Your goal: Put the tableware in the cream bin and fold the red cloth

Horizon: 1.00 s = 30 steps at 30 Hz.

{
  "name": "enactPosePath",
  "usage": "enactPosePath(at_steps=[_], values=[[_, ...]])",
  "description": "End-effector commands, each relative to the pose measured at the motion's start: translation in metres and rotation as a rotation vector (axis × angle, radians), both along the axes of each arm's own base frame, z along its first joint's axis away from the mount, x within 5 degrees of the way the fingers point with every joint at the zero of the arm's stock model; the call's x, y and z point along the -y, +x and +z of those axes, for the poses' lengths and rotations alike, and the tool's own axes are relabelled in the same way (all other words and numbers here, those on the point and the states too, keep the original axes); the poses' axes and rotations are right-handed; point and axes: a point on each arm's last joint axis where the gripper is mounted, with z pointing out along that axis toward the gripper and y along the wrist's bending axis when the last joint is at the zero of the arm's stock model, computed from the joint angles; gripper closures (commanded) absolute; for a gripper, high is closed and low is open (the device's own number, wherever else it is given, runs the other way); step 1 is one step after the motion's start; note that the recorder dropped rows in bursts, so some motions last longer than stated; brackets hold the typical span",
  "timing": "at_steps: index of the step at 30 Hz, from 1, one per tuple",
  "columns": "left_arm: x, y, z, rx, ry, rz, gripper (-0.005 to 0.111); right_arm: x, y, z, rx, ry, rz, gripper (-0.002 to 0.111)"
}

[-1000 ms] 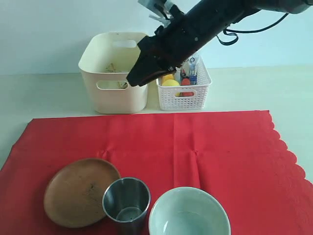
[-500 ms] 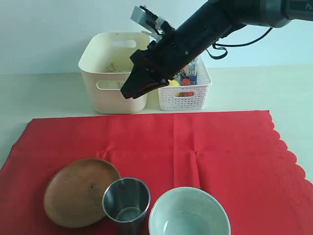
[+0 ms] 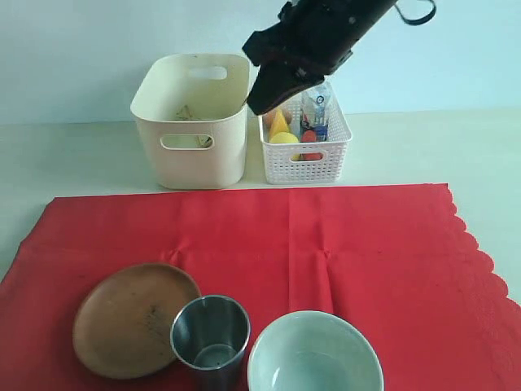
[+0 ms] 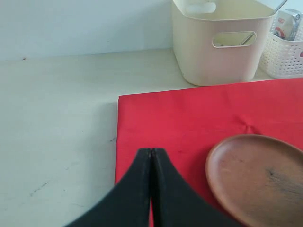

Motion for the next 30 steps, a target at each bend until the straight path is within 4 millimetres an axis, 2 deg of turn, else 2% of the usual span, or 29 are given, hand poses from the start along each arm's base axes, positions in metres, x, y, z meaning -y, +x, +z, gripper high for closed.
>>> enactPosePath(at_steps=[1, 7, 12, 16, 20, 24, 30], values=[[0.000, 0.000, 0.000, 0.007, -0.004, 0.004, 0.107, 0.014, -0.029, 0.023, 0.031, -0.009, -0.008, 0.108], [0.000, 0.000, 0.000, 0.007, -0.004, 0.004, 0.107, 0.038, -0.076, 0.024, 0.071, -0.047, -0.038, 0.108], [0.000, 0.000, 0.000, 0.007, -0.004, 0.004, 0.107, 0.049, -0.100, 0.031, 0.152, -0.054, -0.062, 0.108], [0.000, 0.000, 0.000, 0.007, -0.004, 0.004, 0.107, 0.035, -0.121, 0.030, 0.176, -0.096, 0.027, 0.108], [0.000, 0.000, 0.000, 0.007, -0.004, 0.004, 0.107, 0.010, -0.145, 0.022, 0.153, -0.120, 0.160, 0.108], [0.000, 0.000, 0.000, 0.007, -0.004, 0.004, 0.107, -0.011, -0.164, 0.015, 0.209, -0.165, 0.266, 0.108], [0.000, 0.000, 0.000, 0.007, -0.004, 0.004, 0.107, -0.030, -0.180, 0.002, 0.240, -0.163, 0.272, 0.105]])
